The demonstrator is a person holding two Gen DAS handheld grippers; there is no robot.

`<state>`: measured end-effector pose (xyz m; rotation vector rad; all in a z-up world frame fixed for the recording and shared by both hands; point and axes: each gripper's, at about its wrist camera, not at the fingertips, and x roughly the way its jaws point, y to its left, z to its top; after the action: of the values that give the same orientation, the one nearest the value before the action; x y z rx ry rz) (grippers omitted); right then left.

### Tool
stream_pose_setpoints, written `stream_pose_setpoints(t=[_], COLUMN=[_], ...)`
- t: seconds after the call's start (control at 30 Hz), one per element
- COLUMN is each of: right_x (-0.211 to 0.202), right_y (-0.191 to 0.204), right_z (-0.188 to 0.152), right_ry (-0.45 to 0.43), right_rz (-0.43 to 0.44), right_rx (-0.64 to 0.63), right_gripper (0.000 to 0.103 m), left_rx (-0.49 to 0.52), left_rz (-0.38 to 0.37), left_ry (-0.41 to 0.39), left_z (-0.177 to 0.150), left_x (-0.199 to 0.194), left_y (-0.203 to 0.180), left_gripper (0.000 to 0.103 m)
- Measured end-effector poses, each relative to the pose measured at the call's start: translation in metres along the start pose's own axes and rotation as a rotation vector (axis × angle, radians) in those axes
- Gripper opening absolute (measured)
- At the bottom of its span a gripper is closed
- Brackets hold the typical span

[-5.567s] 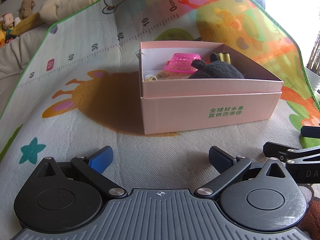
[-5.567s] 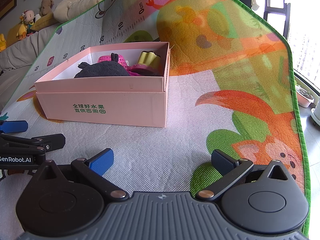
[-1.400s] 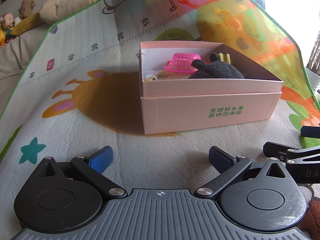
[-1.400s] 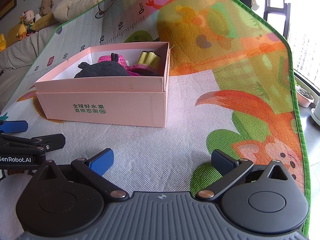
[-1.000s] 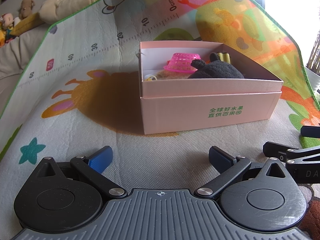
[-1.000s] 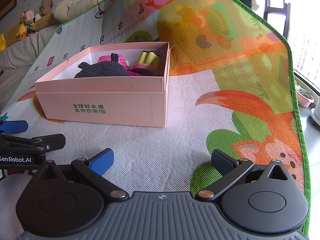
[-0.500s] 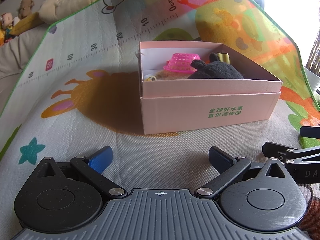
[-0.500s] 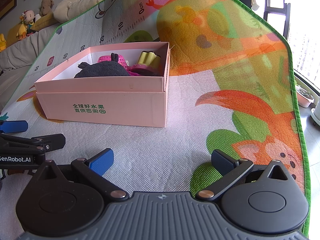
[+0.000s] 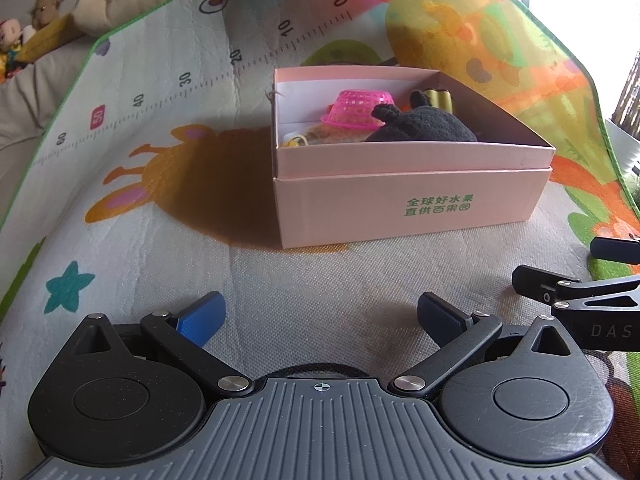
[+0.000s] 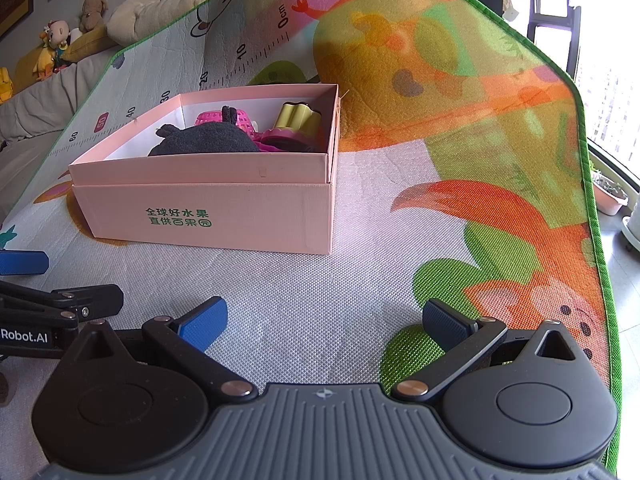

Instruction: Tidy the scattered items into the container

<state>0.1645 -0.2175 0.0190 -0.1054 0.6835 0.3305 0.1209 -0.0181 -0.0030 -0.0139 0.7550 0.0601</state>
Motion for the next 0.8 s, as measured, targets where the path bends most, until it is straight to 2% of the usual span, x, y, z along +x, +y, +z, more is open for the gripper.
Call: stream_pose_setpoints(t=[0.8], right_x=[0.0000], right_y=[0.0000], right_z=[0.0001], right_ry=[0.000], right_rz=[0.000], right_rx=[0.000], right_gripper=[0.103], left_rx=[-0.002], left_rz=[0.000], left_ry=[-0.019], left_z=[-0.0009], left_x=[-0.0006], left_y=[-0.0006], left_gripper=[0.103])
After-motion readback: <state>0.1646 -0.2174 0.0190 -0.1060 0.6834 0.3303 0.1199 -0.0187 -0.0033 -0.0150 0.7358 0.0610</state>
